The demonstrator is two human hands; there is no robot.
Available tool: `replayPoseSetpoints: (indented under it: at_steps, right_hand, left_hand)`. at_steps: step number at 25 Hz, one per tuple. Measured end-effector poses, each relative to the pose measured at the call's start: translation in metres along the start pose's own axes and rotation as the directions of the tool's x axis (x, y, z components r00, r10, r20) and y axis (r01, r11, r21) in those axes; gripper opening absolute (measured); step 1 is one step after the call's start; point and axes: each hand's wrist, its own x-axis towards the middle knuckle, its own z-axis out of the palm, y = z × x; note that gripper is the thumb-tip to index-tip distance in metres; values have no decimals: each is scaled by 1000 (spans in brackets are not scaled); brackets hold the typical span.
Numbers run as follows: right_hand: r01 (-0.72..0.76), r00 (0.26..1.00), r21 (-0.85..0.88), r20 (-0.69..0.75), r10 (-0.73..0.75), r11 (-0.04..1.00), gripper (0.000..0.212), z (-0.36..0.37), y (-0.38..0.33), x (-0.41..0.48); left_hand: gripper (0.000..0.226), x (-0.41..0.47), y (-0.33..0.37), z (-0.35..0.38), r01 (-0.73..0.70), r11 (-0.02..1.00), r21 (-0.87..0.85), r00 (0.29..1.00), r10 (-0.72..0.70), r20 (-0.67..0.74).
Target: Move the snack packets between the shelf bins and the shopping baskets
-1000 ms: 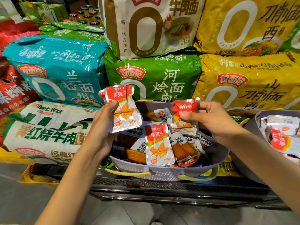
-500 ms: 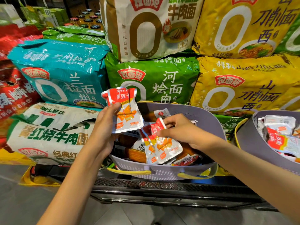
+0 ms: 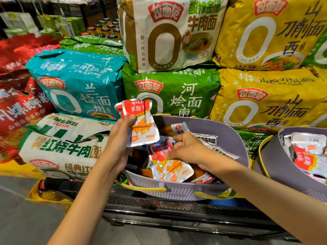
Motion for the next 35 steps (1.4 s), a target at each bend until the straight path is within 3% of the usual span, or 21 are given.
replayPoseSetpoints:
  at_steps: [3,6,8,12,16,20,23,28,31,35]
  right_hand:
    - [-1,999,55,48,-1,998,50,6,-3,-1]
    - [12,996,88,82,-19,996,43,11,-6,-6]
    - [29,993,130,114,-44,991,27,13,-7,-11]
    - [42,992,299,105,-76,953,29,8,-1,-10]
    - [-19,999,568,48,-10,823,40,-7,6,-8]
    - [-16,1000,728,9,14,686,11,-19,4,-16]
    - [77,997,798,-75,-28,598,10,-28,2,-36]
    - [242,959,804,-284,-8,543,12,-25,4,-83]
    - [327,916,803,-399,42,498,17,-7,14,-128]
    - [406,790,785,-559,252,469,17,28,47,-201]
  left_hand:
    - [15,-1,1,2,-16,1000,4,1000,16,-9]
    - [16,-5,2,4,-43,999,-3,999,42,-24]
    - [15,-8,2,4,-52,999,0,998,52,-32]
    - [15,-9,3,6,-49,999,5,996,49,-69]
    - [20,-11,5,2,11,1000,-30,999,-12,-34]
    - [27,-18,11,2,70,996,-57,997,-70,11]
    - [27,-27,14,6,99,992,-76,994,-94,61]
    - [27,-37,15,13,158,987,-41,964,-145,221]
    - [24,-47,8,19,164,984,70,926,-178,332]
    - [20,-85,-18,34,93,979,182,789,-184,586]
